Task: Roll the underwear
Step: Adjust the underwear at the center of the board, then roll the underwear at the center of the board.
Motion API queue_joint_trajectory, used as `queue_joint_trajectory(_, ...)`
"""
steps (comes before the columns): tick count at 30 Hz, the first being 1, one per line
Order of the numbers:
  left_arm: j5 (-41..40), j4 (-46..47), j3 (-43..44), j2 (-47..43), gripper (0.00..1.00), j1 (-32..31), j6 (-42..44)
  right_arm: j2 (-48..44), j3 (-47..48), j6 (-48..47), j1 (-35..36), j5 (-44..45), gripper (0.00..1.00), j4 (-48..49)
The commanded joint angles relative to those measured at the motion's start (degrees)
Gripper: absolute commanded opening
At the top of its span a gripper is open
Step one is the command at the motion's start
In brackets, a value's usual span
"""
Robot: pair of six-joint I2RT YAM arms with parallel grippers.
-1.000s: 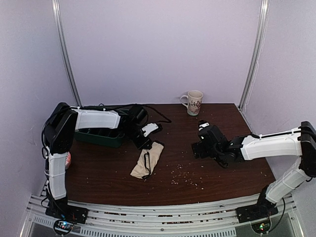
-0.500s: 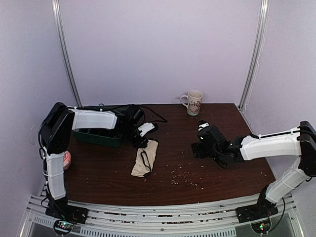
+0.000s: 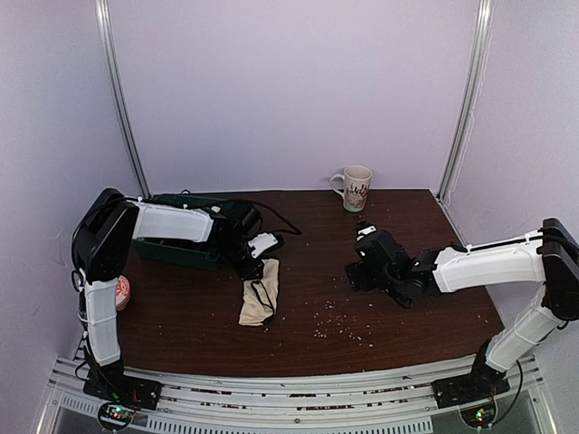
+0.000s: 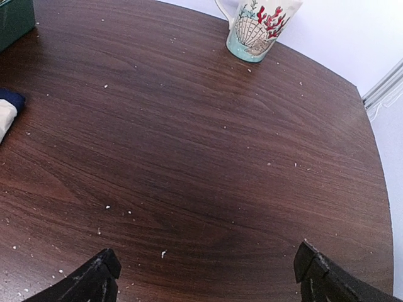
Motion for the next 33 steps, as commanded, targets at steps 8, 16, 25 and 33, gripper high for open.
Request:
queue_joint_trajectory(8,-0.04,3.31,-2.17,-12.58,0.45,1.56,3.45,-0.24,1.55,-16.36,7.55,-6.47,1.00,8.57)
queue_joint_trajectory(16,5.72,13.56,-14.28,-22.62,0.50,4.78,7.22,7.95,3.20,-35.95,15.92,-13.56,1.00,19.07)
queue_joint_trajectory(25,9.57,28.90,-27.20,-31.79,0.54,6.20,9.19,25.10,17.45,-43.51,20.56,-13.46,1.00,13.84)
queue_joint_trajectory(33,8.21,35.52,-32.82,-35.33,0.54,8.00,8.73,33.53,25.38,-43.90,21.43,-14.61,1.00,7.07)
